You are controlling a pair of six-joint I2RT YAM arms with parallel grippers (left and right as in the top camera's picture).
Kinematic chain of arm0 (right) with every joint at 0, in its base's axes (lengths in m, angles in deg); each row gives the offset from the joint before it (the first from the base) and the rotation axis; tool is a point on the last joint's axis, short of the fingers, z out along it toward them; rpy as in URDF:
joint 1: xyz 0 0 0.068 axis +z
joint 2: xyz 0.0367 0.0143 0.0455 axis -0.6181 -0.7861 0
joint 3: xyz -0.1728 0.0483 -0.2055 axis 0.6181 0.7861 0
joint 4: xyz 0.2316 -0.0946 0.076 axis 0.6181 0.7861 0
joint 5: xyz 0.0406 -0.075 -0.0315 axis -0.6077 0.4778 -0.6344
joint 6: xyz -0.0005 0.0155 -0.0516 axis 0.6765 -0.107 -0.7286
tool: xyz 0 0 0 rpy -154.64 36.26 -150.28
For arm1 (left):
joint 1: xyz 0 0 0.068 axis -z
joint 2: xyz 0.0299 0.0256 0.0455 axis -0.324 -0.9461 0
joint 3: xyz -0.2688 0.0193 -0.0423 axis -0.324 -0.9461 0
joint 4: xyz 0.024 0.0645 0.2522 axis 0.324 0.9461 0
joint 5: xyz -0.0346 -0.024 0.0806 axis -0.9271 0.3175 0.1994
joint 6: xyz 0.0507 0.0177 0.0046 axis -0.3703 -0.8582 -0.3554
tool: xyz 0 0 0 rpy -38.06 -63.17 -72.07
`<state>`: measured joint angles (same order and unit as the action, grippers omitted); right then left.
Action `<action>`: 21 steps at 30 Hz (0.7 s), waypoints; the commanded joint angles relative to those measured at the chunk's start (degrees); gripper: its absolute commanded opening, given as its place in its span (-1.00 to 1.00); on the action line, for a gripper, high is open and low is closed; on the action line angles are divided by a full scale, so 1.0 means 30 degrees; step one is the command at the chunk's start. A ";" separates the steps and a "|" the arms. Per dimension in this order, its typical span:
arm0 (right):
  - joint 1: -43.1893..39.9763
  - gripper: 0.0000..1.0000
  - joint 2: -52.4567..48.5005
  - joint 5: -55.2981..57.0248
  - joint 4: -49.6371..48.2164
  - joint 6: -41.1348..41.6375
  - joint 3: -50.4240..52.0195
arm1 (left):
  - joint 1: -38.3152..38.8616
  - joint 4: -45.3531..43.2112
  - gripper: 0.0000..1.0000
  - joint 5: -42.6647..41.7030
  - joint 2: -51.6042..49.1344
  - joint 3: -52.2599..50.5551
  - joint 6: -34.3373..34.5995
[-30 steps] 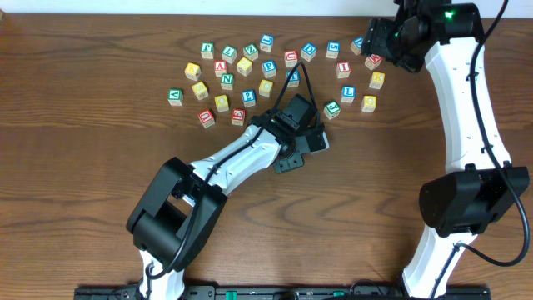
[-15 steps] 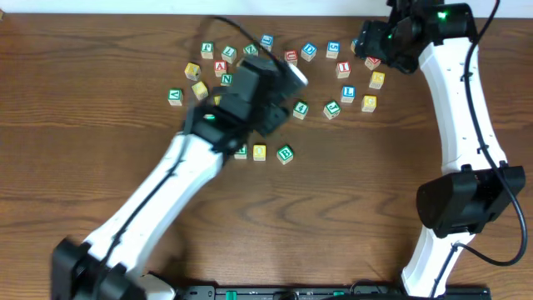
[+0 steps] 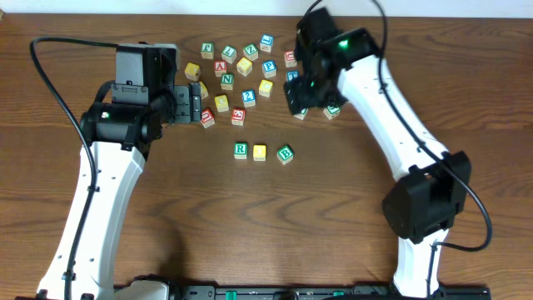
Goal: Spell out ROBOT
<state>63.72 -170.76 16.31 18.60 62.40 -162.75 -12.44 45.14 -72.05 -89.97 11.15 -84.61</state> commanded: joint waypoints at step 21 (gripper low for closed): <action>0.3519 0.41 -0.0539 0.0087 -0.4692 -0.1559 0.7490 | -0.0095 0.0015 0.70 -0.0248 -0.0291 0.0248 0.0277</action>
<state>74.40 -172.11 16.35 5.05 59.23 -141.26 -12.44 44.94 -72.53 -89.99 11.15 -84.55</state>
